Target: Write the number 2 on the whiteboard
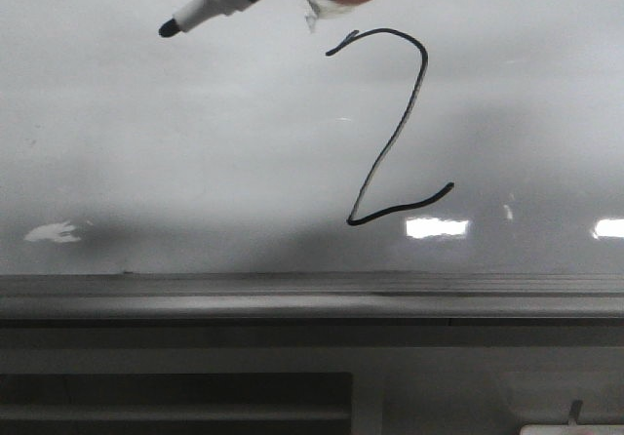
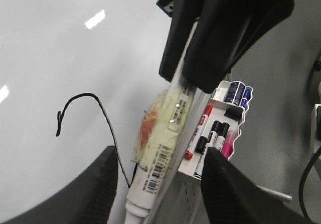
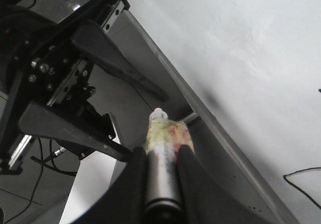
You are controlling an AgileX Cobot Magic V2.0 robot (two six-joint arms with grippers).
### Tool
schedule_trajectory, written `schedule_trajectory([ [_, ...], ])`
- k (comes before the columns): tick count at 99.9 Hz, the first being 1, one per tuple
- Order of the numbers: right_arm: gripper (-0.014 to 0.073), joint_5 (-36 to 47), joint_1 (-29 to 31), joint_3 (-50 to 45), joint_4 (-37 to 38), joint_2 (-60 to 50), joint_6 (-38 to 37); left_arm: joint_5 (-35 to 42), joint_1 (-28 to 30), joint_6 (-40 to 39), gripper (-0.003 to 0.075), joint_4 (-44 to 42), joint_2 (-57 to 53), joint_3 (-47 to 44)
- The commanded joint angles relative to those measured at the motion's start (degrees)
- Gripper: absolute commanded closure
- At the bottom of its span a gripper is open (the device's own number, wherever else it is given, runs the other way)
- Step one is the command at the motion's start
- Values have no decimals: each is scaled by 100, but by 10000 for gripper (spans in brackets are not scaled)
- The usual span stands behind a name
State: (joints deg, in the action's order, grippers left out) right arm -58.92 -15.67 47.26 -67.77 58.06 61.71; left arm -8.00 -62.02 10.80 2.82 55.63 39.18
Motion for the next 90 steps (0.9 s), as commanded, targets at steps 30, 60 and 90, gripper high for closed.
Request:
schedule_trajectory([
  [30,639,-180,33,218,-291,-28,71,193,-40,-2,365,-151,413,607],
  [60,640,-189,33,218,-278,-28,71,-3,-40,-2,569,-228,401,607],
  [90,632,-217,33,218,-314,-28,71,-3,-40,-2,740,-251,401,607],
])
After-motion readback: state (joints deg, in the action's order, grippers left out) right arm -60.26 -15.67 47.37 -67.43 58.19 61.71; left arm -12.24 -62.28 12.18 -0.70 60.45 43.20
